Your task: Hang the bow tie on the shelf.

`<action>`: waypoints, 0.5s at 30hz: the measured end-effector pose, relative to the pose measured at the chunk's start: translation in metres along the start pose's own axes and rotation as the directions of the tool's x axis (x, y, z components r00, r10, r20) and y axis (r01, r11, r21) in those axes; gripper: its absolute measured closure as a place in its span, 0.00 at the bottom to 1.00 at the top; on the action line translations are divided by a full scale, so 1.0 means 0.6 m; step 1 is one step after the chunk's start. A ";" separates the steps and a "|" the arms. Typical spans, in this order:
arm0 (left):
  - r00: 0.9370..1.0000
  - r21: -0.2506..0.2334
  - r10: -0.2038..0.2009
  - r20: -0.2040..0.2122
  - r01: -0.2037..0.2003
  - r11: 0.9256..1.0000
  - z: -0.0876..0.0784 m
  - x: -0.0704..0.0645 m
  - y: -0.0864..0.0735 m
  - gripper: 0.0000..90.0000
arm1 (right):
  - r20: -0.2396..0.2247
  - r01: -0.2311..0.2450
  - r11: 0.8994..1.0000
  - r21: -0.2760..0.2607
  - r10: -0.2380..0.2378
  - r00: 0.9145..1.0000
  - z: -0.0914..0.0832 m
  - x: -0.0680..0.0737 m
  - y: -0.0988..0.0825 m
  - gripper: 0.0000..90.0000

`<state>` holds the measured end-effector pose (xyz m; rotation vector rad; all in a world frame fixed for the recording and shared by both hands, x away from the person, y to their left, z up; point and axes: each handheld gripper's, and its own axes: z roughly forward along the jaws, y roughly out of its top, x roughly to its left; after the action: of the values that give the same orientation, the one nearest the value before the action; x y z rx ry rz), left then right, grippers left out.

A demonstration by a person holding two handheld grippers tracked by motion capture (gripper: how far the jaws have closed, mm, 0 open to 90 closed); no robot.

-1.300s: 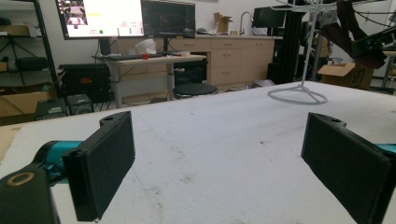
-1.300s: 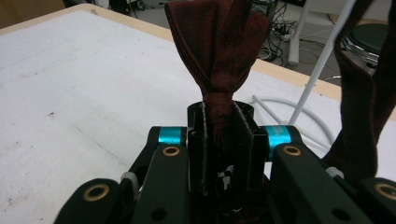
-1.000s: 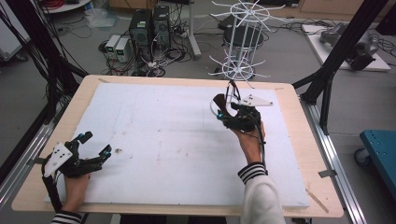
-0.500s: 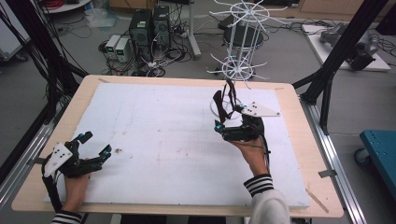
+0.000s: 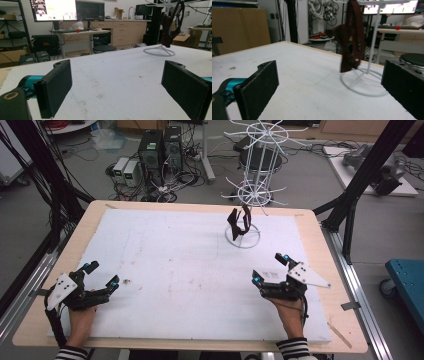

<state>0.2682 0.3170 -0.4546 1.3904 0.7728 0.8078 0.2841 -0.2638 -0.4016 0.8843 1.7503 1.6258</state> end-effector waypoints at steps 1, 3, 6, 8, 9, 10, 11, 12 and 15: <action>1.000 0.000 0.000 0.000 0.000 1.000 0.000 0.000 0.000 0.11 | 0.008 -0.003 1.000 -0.009 0.003 1.000 -0.008 -0.002 -0.009 0.01; 1.000 0.000 0.000 0.000 0.000 1.000 0.000 0.000 0.000 0.11 | 0.020 -0.018 0.999 -0.028 0.019 1.000 -0.023 -0.004 -0.025 0.01; 1.000 0.001 0.005 0.001 -0.005 1.000 0.000 0.000 0.000 0.11 | 0.040 -0.019 0.999 -0.051 0.021 0.999 -0.038 -0.006 -0.046 0.01; 1.000 -0.001 0.003 0.001 -0.003 1.000 0.000 0.000 0.000 0.11 | 0.039 -0.027 0.998 -0.061 0.029 0.999 -0.045 -0.005 -0.060 0.01; 1.000 -0.002 0.004 0.001 -0.004 1.000 -0.001 -0.001 0.000 0.11 | 0.039 -0.023 0.998 -0.066 0.026 0.999 -0.047 -0.005 -0.066 0.01; 1.000 -0.002 0.007 0.002 -0.007 1.000 -0.001 -0.001 0.000 0.11 | 0.047 -0.020 0.998 -0.067 0.023 0.999 -0.049 -0.004 -0.072 0.01; 1.000 -0.003 0.008 0.002 -0.008 1.000 -0.001 -0.001 0.000 0.11 | 0.049 -0.012 0.997 -0.073 0.015 0.999 -0.050 -0.003 -0.077 0.01; 1.000 -0.005 0.006 0.001 -0.006 1.000 -0.001 -0.001 0.000 0.11 | 0.045 -0.020 0.997 -0.070 0.024 0.999 -0.052 -0.001 -0.082 0.01; 1.000 -0.007 0.005 0.000 -0.005 1.000 -0.001 -0.001 0.000 0.11 | 0.043 -0.003 0.998 -0.069 0.006 0.999 -0.051 0.000 -0.090 0.01</action>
<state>0.2674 0.3168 -0.4548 1.3864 0.7669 0.8137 0.2553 -0.2843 -0.4529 0.8851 1.6540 1.6474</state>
